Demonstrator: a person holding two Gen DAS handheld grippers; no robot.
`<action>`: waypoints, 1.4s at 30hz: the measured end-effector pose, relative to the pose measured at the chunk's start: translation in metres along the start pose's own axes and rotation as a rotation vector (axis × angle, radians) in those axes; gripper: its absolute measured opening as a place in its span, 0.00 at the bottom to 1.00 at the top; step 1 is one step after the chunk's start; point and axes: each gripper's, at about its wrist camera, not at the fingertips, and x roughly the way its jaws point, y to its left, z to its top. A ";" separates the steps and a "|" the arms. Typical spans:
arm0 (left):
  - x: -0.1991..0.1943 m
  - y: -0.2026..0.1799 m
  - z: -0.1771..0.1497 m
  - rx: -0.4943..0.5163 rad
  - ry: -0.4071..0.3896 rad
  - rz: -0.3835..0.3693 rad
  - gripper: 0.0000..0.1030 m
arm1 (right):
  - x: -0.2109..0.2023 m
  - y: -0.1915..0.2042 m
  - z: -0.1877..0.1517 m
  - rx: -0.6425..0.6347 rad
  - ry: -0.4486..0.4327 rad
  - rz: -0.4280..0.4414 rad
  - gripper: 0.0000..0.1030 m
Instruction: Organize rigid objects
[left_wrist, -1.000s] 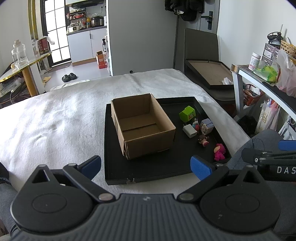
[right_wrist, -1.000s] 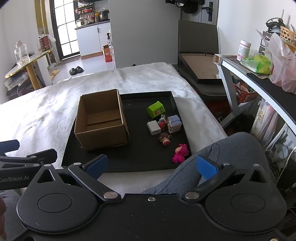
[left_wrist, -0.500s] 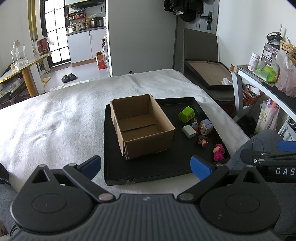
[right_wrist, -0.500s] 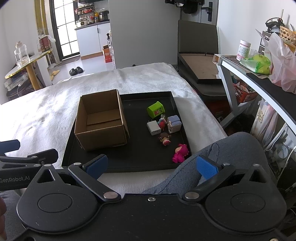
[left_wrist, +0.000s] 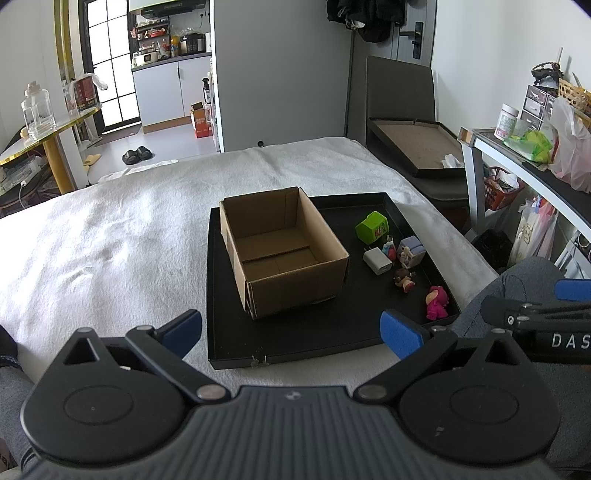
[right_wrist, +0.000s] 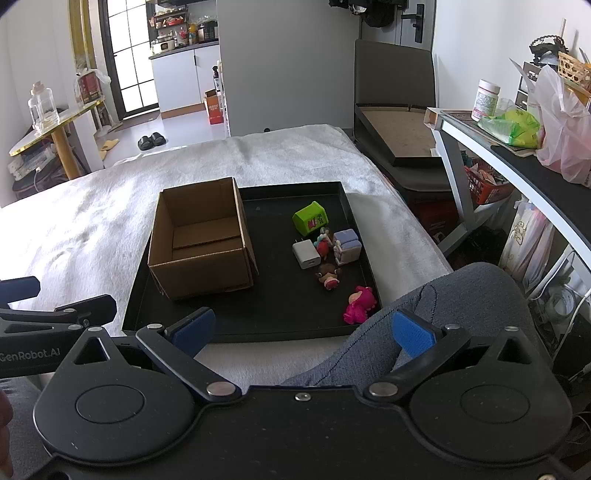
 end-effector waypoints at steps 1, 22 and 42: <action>0.000 0.000 0.000 -0.001 0.001 0.000 0.99 | 0.000 0.000 0.000 -0.001 0.000 -0.001 1.00; -0.001 -0.002 0.001 0.003 -0.008 -0.003 0.99 | -0.003 -0.002 0.006 -0.001 -0.014 -0.003 1.00; 0.008 0.001 0.009 -0.009 -0.030 0.007 0.99 | 0.001 -0.009 0.017 0.003 -0.062 0.010 1.00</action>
